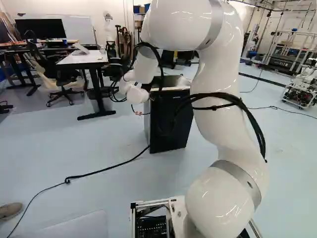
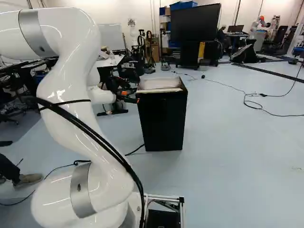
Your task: Open the fridge door
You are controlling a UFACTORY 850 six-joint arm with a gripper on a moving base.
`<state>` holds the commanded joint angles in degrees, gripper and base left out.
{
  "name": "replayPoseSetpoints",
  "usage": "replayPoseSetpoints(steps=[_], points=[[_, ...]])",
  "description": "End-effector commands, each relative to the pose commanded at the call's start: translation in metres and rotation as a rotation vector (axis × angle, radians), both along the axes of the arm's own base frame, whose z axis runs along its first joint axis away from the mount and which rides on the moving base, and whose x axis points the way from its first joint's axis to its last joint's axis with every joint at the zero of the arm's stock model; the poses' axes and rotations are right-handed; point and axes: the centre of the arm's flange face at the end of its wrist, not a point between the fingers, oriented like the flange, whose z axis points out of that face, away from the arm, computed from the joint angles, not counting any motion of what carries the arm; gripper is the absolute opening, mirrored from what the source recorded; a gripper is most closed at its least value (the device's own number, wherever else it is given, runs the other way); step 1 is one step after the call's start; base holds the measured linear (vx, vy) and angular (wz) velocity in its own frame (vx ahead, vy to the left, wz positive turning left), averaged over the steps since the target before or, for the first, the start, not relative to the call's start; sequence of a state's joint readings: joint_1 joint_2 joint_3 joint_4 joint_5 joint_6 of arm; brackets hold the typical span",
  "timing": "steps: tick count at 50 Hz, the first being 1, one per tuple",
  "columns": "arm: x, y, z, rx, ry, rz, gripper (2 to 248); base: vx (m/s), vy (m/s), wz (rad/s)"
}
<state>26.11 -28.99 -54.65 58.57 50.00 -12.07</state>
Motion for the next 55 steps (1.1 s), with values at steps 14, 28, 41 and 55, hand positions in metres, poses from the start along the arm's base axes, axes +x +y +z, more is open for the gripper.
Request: replayPoseSetpoints(steps=[14,28,41,55], points=[[0.0,0.0,0.0,-0.034,0.012,0.016,247,0.0,0.0,0.0],[0.003,0.001,0.0,-0.034,0.01,0.016,247,0.0,0.0,0.0],[0.012,0.002,-0.001,-0.031,0.004,0.01,247,0.0,0.0,0.0],[0.021,0.001,-0.002,-0.025,-0.001,-0.004,247,0.0,0.0,0.0]])
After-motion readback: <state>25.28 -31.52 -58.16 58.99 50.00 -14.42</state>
